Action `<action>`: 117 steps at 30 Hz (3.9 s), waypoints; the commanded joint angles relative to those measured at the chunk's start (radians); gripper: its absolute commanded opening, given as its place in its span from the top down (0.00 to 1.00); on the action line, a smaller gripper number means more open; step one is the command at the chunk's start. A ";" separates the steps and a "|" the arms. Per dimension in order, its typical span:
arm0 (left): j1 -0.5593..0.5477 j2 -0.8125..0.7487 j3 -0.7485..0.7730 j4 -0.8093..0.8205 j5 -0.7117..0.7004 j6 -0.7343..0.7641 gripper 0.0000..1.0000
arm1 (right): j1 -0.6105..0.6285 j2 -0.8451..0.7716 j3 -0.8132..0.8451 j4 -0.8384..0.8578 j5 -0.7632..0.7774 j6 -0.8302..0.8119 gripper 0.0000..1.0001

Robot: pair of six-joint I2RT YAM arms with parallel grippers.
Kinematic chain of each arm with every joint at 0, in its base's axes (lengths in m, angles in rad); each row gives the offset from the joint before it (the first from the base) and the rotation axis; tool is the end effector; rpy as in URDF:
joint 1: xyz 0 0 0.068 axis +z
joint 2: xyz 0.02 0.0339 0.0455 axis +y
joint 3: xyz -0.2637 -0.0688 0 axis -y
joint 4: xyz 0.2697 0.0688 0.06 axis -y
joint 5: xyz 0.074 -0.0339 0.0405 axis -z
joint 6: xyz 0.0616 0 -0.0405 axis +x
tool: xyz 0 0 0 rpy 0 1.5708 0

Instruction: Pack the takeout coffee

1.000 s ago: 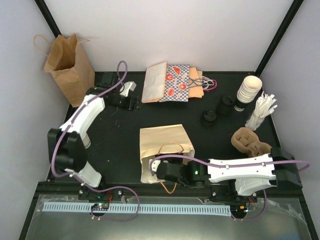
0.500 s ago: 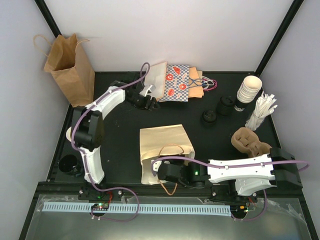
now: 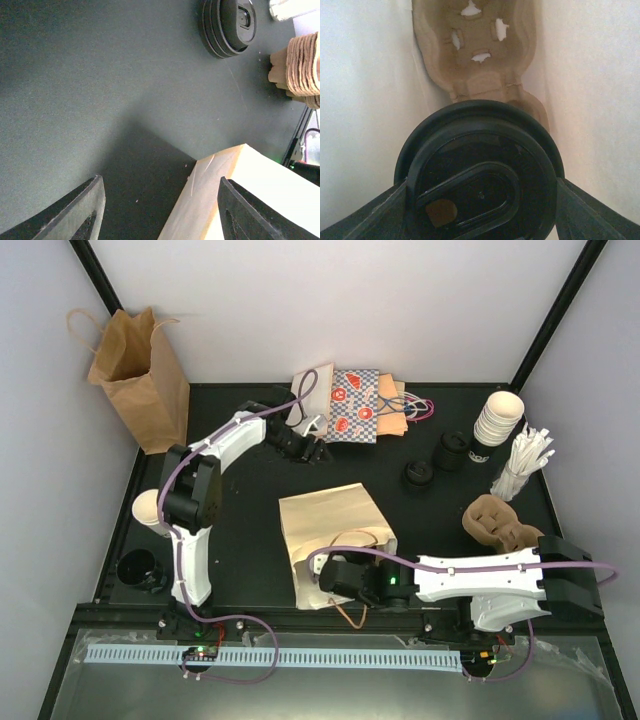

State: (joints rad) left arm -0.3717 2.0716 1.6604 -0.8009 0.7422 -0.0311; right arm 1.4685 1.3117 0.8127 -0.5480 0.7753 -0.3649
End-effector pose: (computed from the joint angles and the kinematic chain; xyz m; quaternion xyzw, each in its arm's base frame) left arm 0.4132 -0.2058 0.1802 0.2192 0.8928 -0.3829 0.0915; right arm 0.0712 0.2711 0.1898 -0.6501 0.6218 -0.1853 0.3955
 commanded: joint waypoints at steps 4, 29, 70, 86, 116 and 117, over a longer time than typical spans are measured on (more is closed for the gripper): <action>-0.004 0.068 0.058 -0.039 0.089 0.041 0.36 | -0.037 0.001 -0.012 0.077 0.065 -0.011 0.46; -0.019 0.145 0.053 -0.051 0.132 0.058 0.39 | -0.080 0.059 -0.010 0.216 0.081 -0.073 0.46; -0.082 0.102 -0.073 -0.098 0.192 0.124 0.45 | -0.103 0.103 -0.052 0.271 -0.039 0.073 0.46; -0.096 0.097 -0.077 -0.117 0.186 0.132 0.45 | -0.102 0.158 -0.056 0.220 -0.026 0.254 0.39; -0.099 0.091 -0.085 -0.116 0.163 0.118 0.46 | -0.079 0.145 -0.003 0.067 -0.070 0.267 0.26; -0.099 0.091 -0.089 -0.116 0.167 0.118 0.46 | -0.080 0.153 -0.002 0.070 -0.069 0.262 0.27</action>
State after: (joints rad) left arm -0.4446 2.1921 1.5913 -0.8677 0.8837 0.0681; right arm 1.3899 1.4220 0.8135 -0.4522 0.7830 -0.0910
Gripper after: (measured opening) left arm 0.540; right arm 0.756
